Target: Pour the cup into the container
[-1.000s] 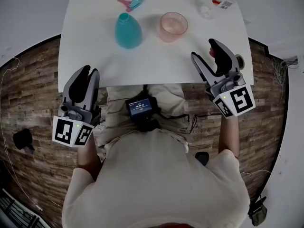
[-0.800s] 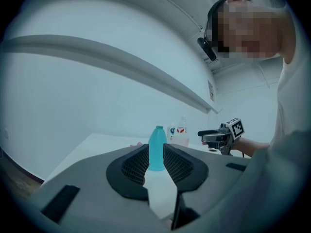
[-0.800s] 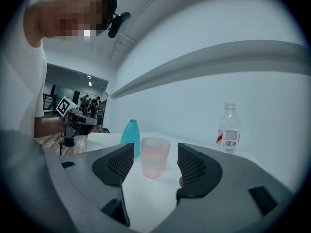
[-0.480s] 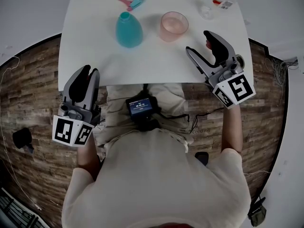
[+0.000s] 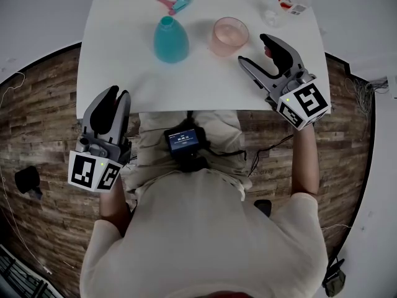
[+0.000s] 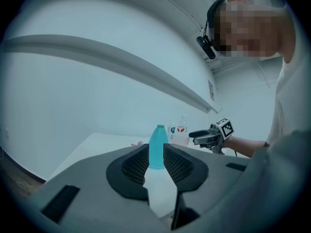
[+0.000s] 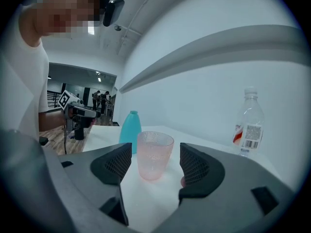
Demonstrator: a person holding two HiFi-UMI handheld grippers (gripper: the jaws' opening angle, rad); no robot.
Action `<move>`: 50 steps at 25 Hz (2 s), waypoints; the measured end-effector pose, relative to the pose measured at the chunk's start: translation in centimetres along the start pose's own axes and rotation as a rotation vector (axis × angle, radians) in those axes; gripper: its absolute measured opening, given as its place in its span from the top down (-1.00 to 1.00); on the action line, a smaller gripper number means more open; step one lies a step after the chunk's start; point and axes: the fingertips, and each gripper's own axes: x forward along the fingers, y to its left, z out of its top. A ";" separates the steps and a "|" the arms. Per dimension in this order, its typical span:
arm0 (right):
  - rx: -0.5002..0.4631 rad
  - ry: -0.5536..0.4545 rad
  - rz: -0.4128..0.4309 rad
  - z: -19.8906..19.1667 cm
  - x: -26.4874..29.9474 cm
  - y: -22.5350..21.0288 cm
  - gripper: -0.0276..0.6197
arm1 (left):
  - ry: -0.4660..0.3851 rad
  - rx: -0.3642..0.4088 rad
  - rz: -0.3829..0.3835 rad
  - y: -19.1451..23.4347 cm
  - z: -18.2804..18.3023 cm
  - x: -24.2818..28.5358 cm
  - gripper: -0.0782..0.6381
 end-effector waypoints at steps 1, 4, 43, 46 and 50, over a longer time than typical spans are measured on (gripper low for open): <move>-0.001 0.004 0.008 -0.1 0.2 0.0 0.01 | 0.000 -0.001 0.000 0.0 0.0 0.0 0.50; -0.002 0.015 0.030 -0.3 0.9 0.2 -0.03 | 0.001 -0.004 -0.001 0.1 0.0 -0.1 0.50; 0.001 0.073 0.161 -1.8 5.8 0.7 -0.15 | 0.004 -0.001 0.000 0.7 0.2 -0.7 0.50; 0.010 0.071 0.170 -1.9 6.0 0.7 -0.16 | 0.005 -0.003 0.004 0.9 0.1 -0.9 0.50; 0.015 0.074 0.179 -2.1 6.4 0.7 -0.17 | 0.007 -0.006 0.010 1.0 -0.1 -1.0 0.50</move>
